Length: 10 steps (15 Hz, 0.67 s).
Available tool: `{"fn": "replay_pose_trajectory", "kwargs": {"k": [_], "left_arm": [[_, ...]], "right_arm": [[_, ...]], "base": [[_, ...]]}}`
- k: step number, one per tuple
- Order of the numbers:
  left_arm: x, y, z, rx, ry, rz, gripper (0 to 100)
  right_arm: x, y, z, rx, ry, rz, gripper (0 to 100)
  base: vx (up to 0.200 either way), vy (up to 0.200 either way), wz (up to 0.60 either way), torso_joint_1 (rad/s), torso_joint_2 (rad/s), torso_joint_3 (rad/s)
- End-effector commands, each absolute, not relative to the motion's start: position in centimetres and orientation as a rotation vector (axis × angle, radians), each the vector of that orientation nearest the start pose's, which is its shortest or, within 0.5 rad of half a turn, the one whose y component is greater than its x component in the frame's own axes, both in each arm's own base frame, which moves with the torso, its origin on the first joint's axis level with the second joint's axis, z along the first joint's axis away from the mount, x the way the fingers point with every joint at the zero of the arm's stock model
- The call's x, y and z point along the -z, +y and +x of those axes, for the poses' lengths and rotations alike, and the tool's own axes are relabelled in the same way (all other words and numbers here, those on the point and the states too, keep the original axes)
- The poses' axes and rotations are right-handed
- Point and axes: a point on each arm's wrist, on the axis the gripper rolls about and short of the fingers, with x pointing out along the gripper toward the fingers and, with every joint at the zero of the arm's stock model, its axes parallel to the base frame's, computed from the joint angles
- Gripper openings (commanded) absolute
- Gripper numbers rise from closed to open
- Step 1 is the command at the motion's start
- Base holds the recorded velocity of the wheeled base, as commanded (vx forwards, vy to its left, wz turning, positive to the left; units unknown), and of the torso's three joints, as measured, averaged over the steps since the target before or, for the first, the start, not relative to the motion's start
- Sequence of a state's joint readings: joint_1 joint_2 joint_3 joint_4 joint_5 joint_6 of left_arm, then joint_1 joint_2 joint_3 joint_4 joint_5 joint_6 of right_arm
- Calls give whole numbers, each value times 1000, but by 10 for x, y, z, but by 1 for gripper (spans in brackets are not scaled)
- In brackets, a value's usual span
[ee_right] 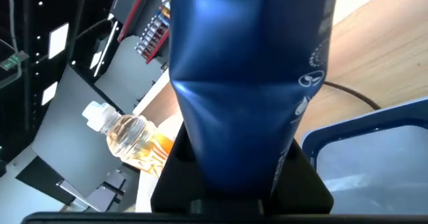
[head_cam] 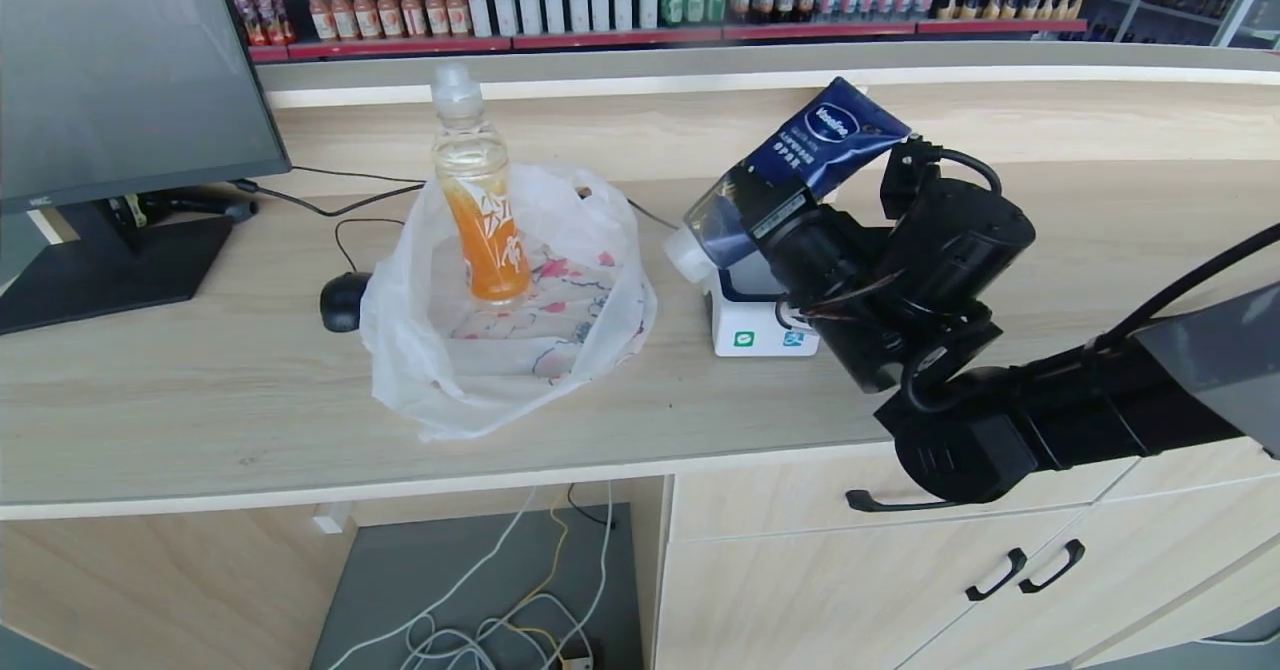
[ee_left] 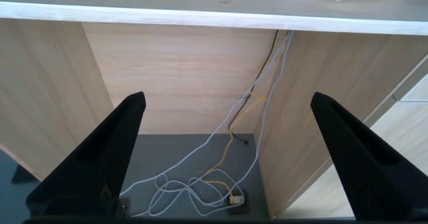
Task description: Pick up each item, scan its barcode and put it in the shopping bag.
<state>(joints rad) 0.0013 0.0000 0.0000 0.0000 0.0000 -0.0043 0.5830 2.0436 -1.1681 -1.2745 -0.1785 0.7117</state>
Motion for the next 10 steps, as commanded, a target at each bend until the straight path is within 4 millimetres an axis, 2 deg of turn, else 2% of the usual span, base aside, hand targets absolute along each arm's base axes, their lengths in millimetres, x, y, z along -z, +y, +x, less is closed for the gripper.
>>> {"fn": "replay_pose_trajectory", "kwargs": {"k": [1, 10], "left_arm": [[-75, 0, -23, -2, 0, -5, 100], [-75, 0, -23, -2, 0, -5, 100]], "right_arm": [[-215, 222, 339, -520, -201, 844, 0], [-212, 220, 342, -483, -191, 922, 0]], "base": [[0, 0, 0, 0, 0, 0], [0, 0, 0, 0, 0, 0]]}}
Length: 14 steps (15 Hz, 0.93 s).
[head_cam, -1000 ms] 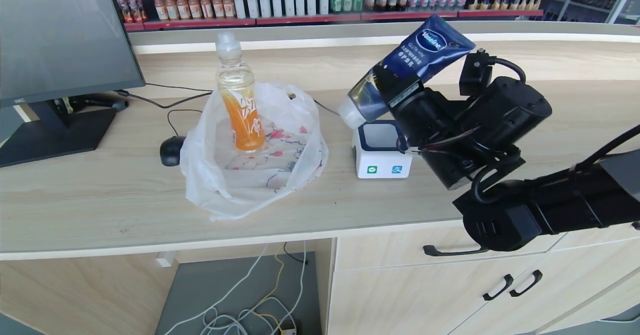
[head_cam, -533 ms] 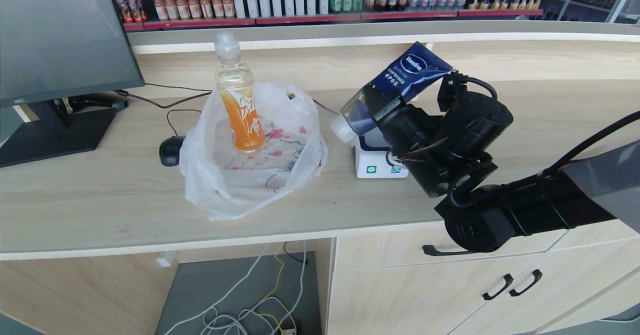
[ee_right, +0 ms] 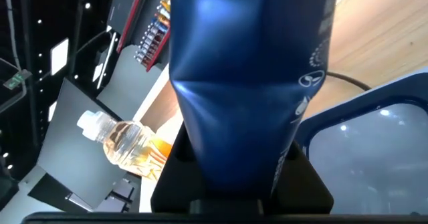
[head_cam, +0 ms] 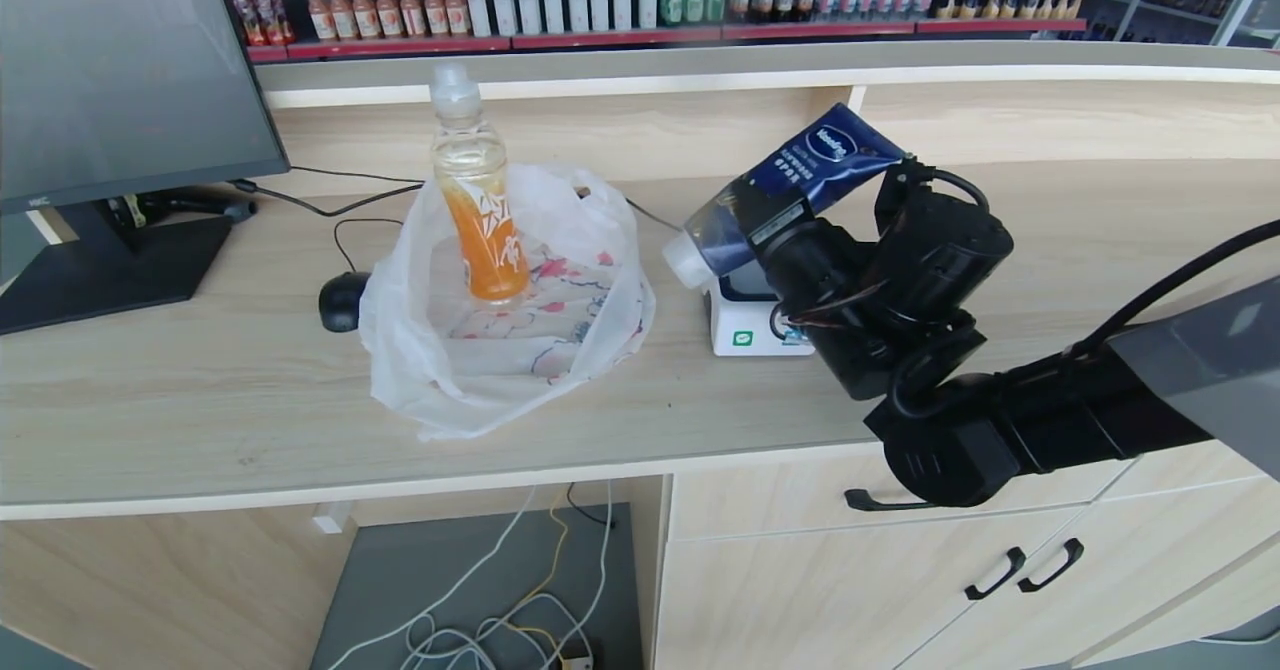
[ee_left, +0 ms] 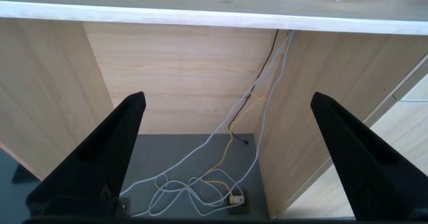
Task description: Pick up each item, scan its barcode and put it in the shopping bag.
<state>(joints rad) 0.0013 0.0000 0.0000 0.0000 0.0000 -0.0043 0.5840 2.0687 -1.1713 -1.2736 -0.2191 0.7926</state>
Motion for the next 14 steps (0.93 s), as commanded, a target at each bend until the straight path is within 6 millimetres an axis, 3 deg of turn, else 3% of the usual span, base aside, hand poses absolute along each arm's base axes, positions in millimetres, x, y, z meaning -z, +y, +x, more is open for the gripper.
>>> {"fn": "replay_pose_trajectory", "kwargs": {"k": [1, 8, 14], "left_arm": [[-75, 0, -23, -2, 0, -5, 100], [-75, 0, -23, -2, 0, -5, 100], [-75, 0, -23, -2, 0, -5, 100]], "right_arm": [[-213, 218, 341, -484, -194, 930, 0], [-215, 204, 347, -441, -209, 973, 0], [-214, 204, 346, -435, -207, 973, 0]], "base": [[0, 0, 0, 0, 0, 0], [0, 0, 0, 0, 0, 0], [0, 0, 0, 0, 0, 0]]}}
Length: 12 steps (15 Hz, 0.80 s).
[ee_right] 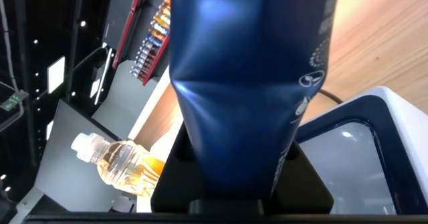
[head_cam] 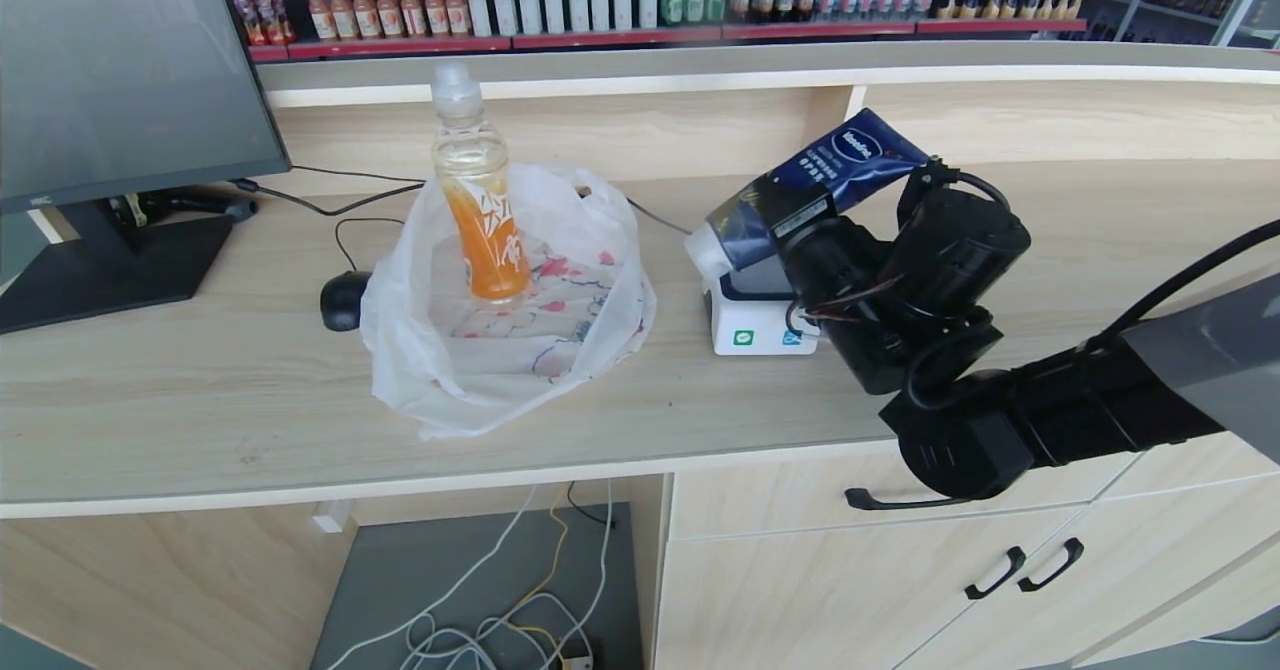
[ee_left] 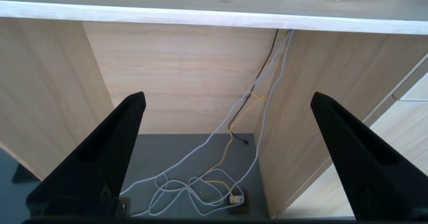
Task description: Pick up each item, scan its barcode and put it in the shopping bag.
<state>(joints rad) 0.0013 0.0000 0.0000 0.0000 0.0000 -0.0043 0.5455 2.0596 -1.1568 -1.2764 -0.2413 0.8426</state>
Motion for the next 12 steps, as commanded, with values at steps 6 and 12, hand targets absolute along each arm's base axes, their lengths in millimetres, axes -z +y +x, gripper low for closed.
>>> {"fn": "replay_pose_trajectory", "kwargs": {"k": [6, 12], "left_arm": [[-75, 0, -23, -2, 0, -5, 100], [-75, 0, -23, -2, 0, -5, 100]], "right_arm": [[-214, 204, 346, -437, -209, 980, 0], [-226, 214, 325, -498, -261, 949, 0]], "base": [[0, 0, 0, 0, 0, 0], [0, 0, 0, 0, 0, 0]]}}
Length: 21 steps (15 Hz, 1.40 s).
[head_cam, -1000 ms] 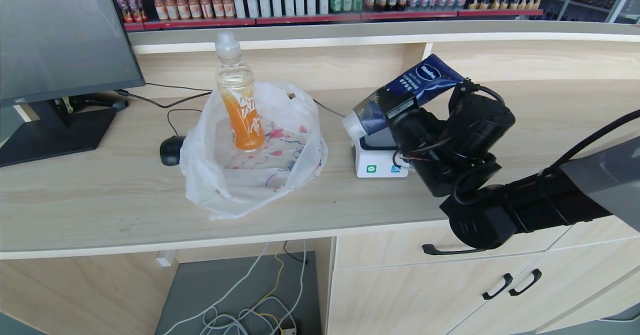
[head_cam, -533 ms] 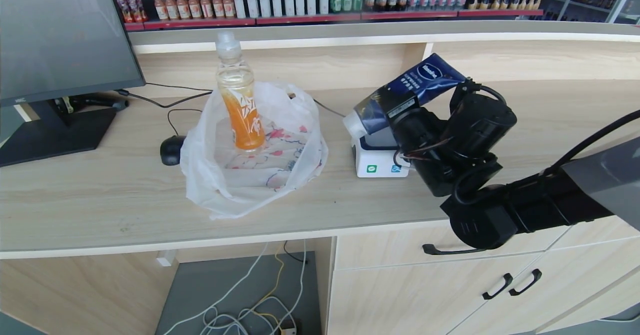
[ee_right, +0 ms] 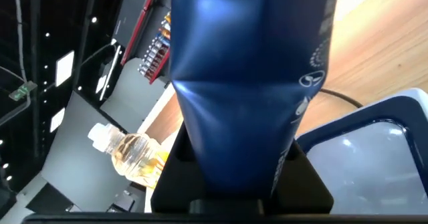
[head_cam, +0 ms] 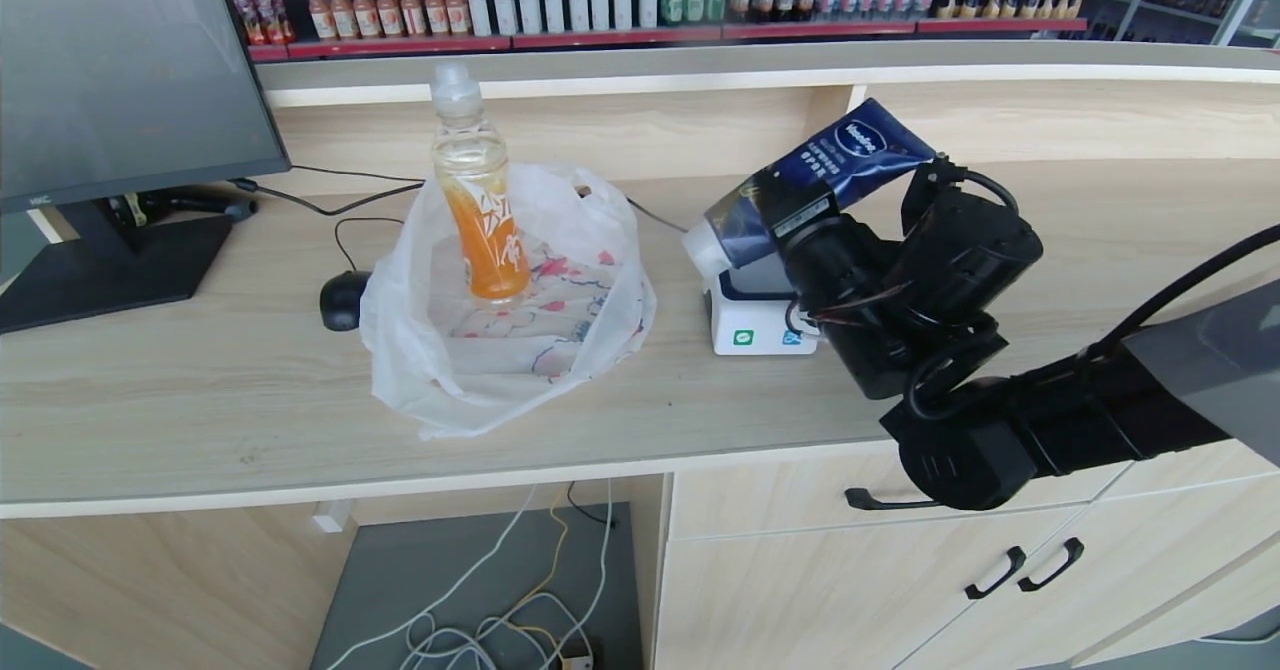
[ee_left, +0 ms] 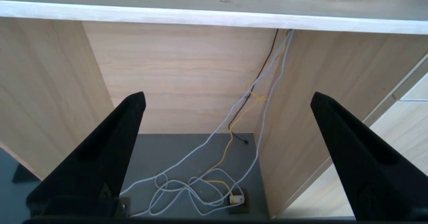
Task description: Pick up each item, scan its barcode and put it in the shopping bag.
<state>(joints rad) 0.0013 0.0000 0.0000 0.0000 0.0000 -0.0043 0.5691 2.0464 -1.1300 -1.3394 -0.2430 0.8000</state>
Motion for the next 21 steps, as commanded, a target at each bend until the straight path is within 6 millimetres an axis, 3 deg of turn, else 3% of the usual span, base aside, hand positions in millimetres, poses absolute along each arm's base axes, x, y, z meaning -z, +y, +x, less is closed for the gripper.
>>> {"fn": "replay_pose_trajectory", "kwargs": {"k": [1, 5, 7, 14, 17, 21], "left_arm": [[-75, 0, -23, -2, 0, -5, 100], [-75, 0, -23, -2, 0, -5, 100], [-75, 0, -23, -2, 0, -5, 100], [-75, 0, -23, -2, 0, -5, 100], [-75, 0, -23, -2, 0, -5, 100], [-75, 0, -23, -2, 0, -3, 100]], "right_arm": [[-234, 218, 314, -519, -276, 906, 0], [-260, 237, 278, -672, -391, 566, 0], [-262, 240, 272, -676, -442, 421, 0], [-233, 236, 270, -628, -534, 238, 0], [-202, 226, 264, -671, -450, 141, 0], [-208, 217, 270, -612, -499, 51, 0]], "base": [[0, 0, 0, 0, 0, 0], [0, 0, 0, 0, 0, 0], [0, 0, 0, 0, 0, 0], [0, 0, 0, 0, 0, 0], [0, 0, 0, 0, 0, 0], [0, 0, 0, 0, 0, 0]]}}
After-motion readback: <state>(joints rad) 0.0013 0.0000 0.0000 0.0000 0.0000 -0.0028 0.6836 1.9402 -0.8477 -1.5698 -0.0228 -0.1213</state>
